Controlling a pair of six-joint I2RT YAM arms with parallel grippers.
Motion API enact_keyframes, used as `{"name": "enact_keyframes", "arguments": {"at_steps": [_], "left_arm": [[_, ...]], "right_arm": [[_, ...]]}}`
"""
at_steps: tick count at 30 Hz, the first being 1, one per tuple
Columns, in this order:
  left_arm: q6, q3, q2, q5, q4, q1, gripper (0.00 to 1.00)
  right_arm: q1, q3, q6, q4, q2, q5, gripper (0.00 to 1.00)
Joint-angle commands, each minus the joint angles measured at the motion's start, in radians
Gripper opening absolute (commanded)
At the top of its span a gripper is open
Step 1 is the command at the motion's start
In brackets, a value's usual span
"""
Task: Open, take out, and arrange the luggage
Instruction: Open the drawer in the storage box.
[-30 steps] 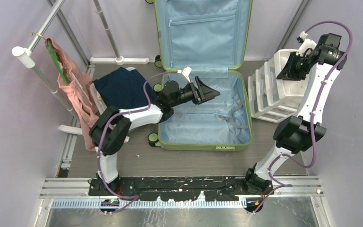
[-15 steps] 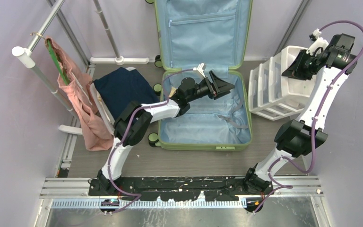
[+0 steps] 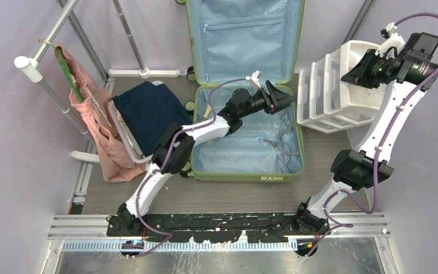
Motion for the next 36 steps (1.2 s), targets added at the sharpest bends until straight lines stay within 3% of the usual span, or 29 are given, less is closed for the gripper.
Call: {"name": "enact_keyframes", "arguments": {"at_steps": [1, 9, 36], "left_arm": [[0.016, 0.144, 0.033, -0.012, -0.037, 0.002, 0.68], [0.013, 0.337, 0.139, -0.006, -0.104, 0.002, 0.64], [-0.049, 0.610, 0.271, -0.047, -0.174, -0.037, 0.64]], "right_arm": [[-0.003, 0.096, -0.009, 0.114, -0.113, -0.119, 0.01], [-0.003, 0.101, -0.022, 0.101, -0.122, -0.147, 0.01], [-0.003, 0.113, -0.078, 0.046, -0.124, -0.156, 0.01]]}}
